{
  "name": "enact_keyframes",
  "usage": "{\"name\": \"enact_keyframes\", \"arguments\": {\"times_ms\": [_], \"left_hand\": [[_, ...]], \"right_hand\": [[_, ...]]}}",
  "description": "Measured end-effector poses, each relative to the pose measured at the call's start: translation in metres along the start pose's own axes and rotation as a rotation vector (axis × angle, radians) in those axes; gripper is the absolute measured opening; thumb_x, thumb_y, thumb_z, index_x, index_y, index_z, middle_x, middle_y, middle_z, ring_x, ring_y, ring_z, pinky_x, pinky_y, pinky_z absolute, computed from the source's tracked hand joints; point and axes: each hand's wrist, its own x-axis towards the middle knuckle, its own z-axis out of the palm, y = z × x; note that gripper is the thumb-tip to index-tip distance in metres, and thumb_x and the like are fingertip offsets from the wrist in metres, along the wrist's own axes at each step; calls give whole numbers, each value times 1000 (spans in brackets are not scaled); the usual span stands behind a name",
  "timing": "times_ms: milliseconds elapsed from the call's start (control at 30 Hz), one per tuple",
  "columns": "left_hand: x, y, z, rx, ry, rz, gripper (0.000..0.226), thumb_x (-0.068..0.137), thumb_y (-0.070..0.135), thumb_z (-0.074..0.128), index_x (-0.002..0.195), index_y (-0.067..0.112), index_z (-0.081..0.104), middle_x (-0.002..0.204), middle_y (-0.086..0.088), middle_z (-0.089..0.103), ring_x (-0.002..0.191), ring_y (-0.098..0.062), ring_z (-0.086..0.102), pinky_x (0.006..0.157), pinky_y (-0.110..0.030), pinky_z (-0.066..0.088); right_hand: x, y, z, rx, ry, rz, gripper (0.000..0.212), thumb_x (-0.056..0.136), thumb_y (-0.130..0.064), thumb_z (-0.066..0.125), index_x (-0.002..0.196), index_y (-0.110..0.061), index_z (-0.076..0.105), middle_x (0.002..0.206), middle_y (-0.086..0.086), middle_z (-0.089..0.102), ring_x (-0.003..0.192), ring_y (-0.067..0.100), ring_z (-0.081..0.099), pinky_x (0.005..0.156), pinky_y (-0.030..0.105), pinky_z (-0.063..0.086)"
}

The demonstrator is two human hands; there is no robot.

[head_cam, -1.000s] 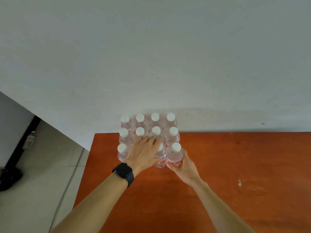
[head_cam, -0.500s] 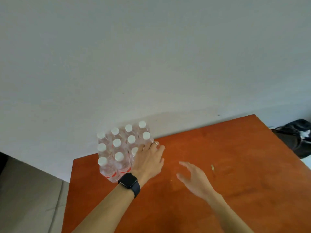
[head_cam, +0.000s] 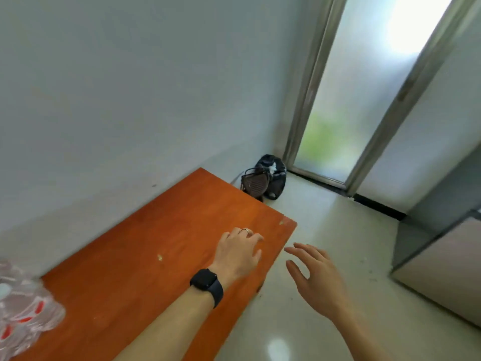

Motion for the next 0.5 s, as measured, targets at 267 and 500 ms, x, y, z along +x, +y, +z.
{"name": "enact_keyframes", "arguments": {"times_ms": [267, 500], "left_hand": [[82, 258, 31, -66, 4, 353, 40, 102, 47, 46, 141, 39, 51, 142, 8, 55, 133, -15, 45, 108, -36, 37], [135, 424, 57, -81, -29, 589, 40, 102, 47, 45, 141, 40, 50, 142, 7, 54, 133, -15, 46, 111, -37, 37]], "right_hand": [[-96, 189, -128, -2, 222, 288, 40, 101, -48, 46, 139, -40, 52, 147, -17, 47, 140, 9, 33, 114, 31, 33], [-154, 312, -200, 17, 414, 485, 37, 99, -42, 54, 135, -34, 60, 142, -15, 53, 135, 9, 37, 113, 24, 27]]}}
